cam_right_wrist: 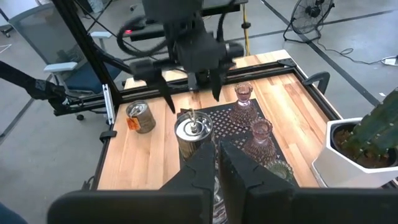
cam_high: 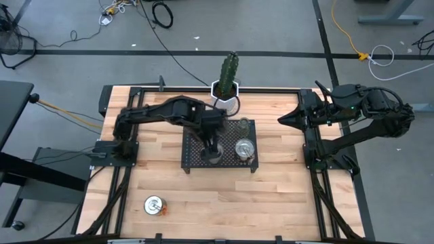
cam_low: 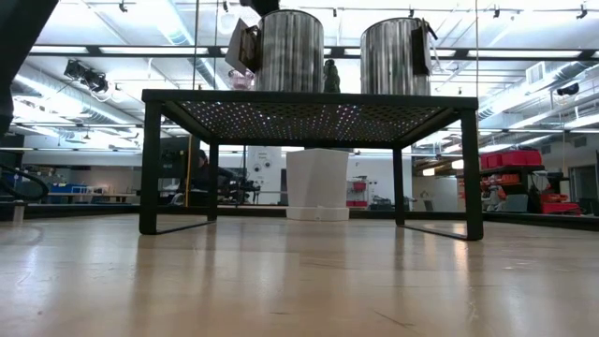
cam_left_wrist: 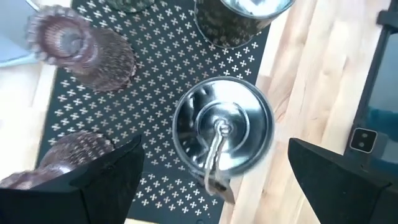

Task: Pick & Place candle stick holders
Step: Put the top silver scented candle on the shelf

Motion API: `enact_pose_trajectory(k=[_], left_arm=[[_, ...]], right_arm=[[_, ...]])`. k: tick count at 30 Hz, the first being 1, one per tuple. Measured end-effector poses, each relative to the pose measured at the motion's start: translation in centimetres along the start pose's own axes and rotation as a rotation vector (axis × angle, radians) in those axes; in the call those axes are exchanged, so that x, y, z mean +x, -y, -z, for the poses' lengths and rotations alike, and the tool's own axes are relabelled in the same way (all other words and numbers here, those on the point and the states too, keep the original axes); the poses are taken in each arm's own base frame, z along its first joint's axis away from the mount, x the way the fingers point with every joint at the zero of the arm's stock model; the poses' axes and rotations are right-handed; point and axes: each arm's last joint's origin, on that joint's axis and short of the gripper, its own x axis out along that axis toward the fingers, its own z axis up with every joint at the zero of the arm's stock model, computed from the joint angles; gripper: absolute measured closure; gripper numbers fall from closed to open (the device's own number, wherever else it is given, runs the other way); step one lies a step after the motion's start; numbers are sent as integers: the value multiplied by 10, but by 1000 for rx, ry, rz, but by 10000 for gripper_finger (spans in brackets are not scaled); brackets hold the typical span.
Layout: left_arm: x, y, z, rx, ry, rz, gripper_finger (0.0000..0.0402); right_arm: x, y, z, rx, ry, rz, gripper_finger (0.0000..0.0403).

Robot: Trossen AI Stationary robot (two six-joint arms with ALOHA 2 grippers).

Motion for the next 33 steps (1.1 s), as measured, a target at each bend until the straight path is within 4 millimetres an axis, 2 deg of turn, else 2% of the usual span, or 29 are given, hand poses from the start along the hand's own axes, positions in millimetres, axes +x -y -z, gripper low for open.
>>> enact_pose_trajectory(k=[7, 12, 22, 33], left_arm=[[-28, -1, 11, 14, 65, 14, 13], [-36, -2, 14, 25, 78, 32, 40], [-36, 17, 21, 145, 70, 55, 143], [-33, 18, 22, 148, 61, 53, 250]], right_arm=[[0, 0, 0, 0, 0, 0, 380], [0, 0, 0, 0, 1, 1, 380], [0, 0, 0, 1, 1, 1, 380], [0, 0, 0, 0, 1, 1, 380]])
